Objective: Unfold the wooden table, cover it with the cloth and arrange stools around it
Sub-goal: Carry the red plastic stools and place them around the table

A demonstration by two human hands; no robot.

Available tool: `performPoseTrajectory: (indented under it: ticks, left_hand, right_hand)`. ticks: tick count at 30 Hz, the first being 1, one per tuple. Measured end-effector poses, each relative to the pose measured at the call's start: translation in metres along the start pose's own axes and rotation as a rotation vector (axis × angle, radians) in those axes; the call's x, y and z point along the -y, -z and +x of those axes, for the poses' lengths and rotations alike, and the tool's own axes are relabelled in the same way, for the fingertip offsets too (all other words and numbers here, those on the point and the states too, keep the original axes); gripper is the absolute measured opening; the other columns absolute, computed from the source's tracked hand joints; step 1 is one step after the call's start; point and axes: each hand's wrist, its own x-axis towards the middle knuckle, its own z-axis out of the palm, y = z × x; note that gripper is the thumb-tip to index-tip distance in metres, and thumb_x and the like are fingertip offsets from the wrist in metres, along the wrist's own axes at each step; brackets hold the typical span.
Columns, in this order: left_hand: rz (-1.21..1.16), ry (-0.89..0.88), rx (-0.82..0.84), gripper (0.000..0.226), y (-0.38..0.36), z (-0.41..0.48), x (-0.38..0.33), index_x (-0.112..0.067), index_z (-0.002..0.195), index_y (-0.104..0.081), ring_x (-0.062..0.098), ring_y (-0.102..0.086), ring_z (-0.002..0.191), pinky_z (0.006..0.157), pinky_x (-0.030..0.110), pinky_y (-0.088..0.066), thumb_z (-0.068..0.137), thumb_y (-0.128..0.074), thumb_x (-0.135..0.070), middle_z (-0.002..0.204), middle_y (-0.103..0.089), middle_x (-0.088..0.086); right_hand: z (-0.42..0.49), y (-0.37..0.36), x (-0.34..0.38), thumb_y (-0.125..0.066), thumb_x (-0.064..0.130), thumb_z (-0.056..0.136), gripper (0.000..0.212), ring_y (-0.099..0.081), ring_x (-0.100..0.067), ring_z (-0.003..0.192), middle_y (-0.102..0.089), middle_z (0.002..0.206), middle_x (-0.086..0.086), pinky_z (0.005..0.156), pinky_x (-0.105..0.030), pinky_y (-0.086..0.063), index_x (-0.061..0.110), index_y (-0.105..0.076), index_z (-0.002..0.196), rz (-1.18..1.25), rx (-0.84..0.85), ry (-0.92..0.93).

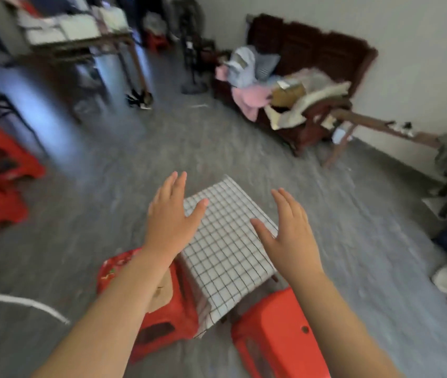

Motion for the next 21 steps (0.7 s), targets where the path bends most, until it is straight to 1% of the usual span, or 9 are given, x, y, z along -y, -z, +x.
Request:
performPoseTrajectory:
  ticks: [2, 5, 8, 10, 13, 16, 18, 21]
  left_hand:
    - [0.053, 0.063, -0.069, 0.071, 0.048, -0.015, 0.035, -0.028, 0.150, -0.019, 0.014, -0.011, 0.144, 0.115, 0.041, -0.012, 0.090, -0.043, -0.057, 0.158, -0.014, -0.006]
    - [0.145, 0.156, -0.175, 0.071, 0.117, -0.047, 0.094, -0.023, 0.148, -0.027, 0.018, -0.018, 0.143, 0.114, 0.040, -0.017, 0.088, -0.049, -0.054, 0.156, -0.023, -0.001]
    - [0.211, 0.269, -0.236, 0.071, 0.181, -0.089, 0.158, -0.021, 0.147, -0.029, 0.020, -0.021, 0.142, 0.113, 0.042, -0.020, 0.088, -0.050, -0.055, 0.154, -0.027, 0.001]
    - [0.254, 0.336, -0.266, 0.072, 0.221, -0.121, 0.204, -0.020, 0.147, -0.030, 0.021, -0.023, 0.141, 0.113, 0.043, -0.022, 0.087, -0.049, -0.056, 0.153, -0.028, 0.002]
    - [0.316, 0.416, -0.307, 0.073, 0.276, -0.168, 0.274, -0.018, 0.146, -0.033, 0.023, -0.027, 0.139, 0.110, 0.042, -0.026, 0.086, -0.051, -0.057, 0.152, -0.032, 0.004]
    - [0.360, 0.491, -0.301, 0.074, 0.326, -0.207, 0.342, -0.018, 0.145, -0.033, 0.024, -0.029, 0.138, 0.111, 0.044, -0.028, 0.085, -0.050, -0.059, 0.151, -0.033, 0.005]
    - [0.376, 0.541, -0.279, 0.077, 0.353, -0.229, 0.381, -0.018, 0.146, -0.031, 0.024, -0.028, 0.139, 0.112, 0.045, -0.028, 0.085, -0.047, -0.062, 0.151, -0.032, 0.006]
    - [0.371, 0.603, -0.266, 0.079, 0.381, -0.250, 0.431, -0.019, 0.147, -0.029, 0.023, -0.027, 0.139, 0.112, 0.044, -0.027, 0.084, -0.040, -0.067, 0.152, -0.031, 0.004]
  right_hand:
    - [0.004, -0.016, 0.047, -0.051, 0.052, 0.090, 0.072, -0.021, -0.015, 0.143, -0.027, 0.155, -0.001, 0.117, -0.030, -0.018, 0.015, -0.029, 0.148, 0.014, 0.051, 0.110]
    - [0.002, -0.052, 0.120, -0.054, 0.048, 0.090, 0.071, -0.026, -0.018, 0.142, -0.033, 0.153, -0.005, 0.115, -0.030, -0.020, 0.011, -0.032, 0.146, 0.044, 0.127, 0.266]
    - [-0.010, -0.100, 0.196, -0.057, 0.045, 0.090, 0.070, -0.034, -0.025, 0.138, -0.041, 0.148, -0.011, 0.112, -0.029, -0.022, 0.005, -0.036, 0.143, 0.063, 0.200, 0.397]
    - [-0.023, -0.139, 0.249, -0.057, 0.043, 0.088, 0.071, -0.038, -0.029, 0.135, -0.044, 0.144, -0.016, 0.112, -0.031, -0.024, 0.001, -0.038, 0.141, 0.077, 0.244, 0.467]
    - [-0.051, -0.201, 0.329, -0.063, 0.037, 0.088, 0.070, -0.037, -0.029, 0.136, -0.043, 0.145, -0.016, 0.114, -0.035, -0.026, 0.001, -0.037, 0.142, 0.105, 0.328, 0.536]
    - [-0.083, -0.261, 0.406, -0.063, 0.036, 0.088, 0.071, -0.035, -0.029, 0.137, -0.041, 0.146, -0.017, 0.113, -0.035, -0.025, 0.001, -0.035, 0.143, 0.130, 0.390, 0.579]
    - [-0.103, -0.295, 0.449, -0.063, 0.037, 0.089, 0.072, -0.034, -0.029, 0.138, -0.040, 0.147, -0.017, 0.113, -0.034, -0.024, 0.001, -0.033, 0.144, 0.124, 0.435, 0.607]
    - [-0.124, -0.333, 0.501, -0.060, 0.039, 0.090, 0.074, -0.030, -0.026, 0.140, -0.036, 0.150, -0.013, 0.114, -0.033, -0.023, 0.003, -0.029, 0.146, 0.122, 0.509, 0.639]
